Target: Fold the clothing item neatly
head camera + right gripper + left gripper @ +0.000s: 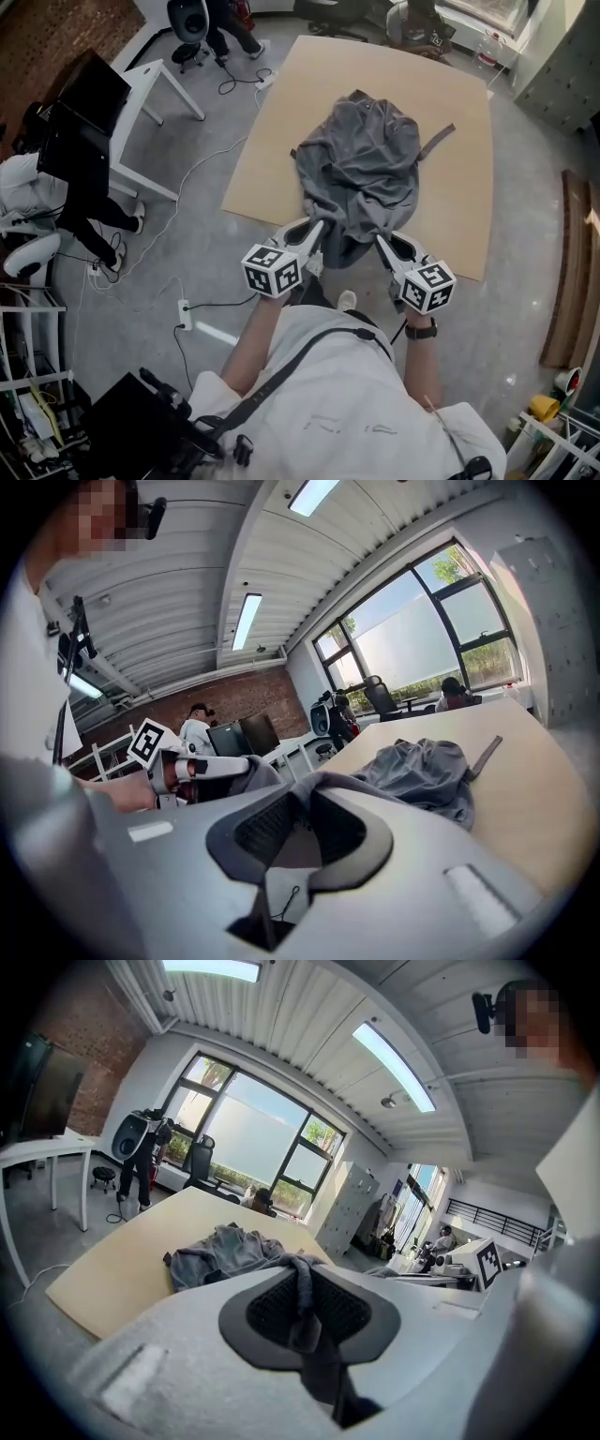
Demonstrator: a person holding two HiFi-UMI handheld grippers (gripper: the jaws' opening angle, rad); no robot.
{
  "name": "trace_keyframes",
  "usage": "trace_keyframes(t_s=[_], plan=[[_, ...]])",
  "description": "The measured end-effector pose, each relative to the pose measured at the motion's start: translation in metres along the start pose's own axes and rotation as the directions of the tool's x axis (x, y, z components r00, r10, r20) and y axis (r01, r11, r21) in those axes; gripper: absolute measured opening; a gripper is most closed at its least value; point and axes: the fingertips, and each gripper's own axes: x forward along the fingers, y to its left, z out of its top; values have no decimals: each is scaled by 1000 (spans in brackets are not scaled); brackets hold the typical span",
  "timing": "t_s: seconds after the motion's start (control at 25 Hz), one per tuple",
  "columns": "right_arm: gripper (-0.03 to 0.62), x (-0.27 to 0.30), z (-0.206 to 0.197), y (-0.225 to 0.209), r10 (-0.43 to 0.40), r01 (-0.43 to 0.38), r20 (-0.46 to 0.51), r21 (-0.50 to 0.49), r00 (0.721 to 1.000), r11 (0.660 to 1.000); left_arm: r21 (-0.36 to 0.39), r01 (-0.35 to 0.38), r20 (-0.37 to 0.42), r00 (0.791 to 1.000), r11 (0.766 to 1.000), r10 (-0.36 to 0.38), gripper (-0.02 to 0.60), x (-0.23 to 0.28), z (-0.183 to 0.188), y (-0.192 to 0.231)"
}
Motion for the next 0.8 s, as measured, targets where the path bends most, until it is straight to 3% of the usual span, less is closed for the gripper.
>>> trace_keyframes(t_s=[0.28, 0.8], plan=[[49, 36, 32, -26, -70, 70, 19, 5, 997, 998, 40, 75, -22, 997, 996, -75, 37, 56, 31, 25], [49, 121, 136, -99, -244, 249, 150, -15, 958, 968, 33, 182, 60, 981, 983, -184, 37, 130, 136, 99]])
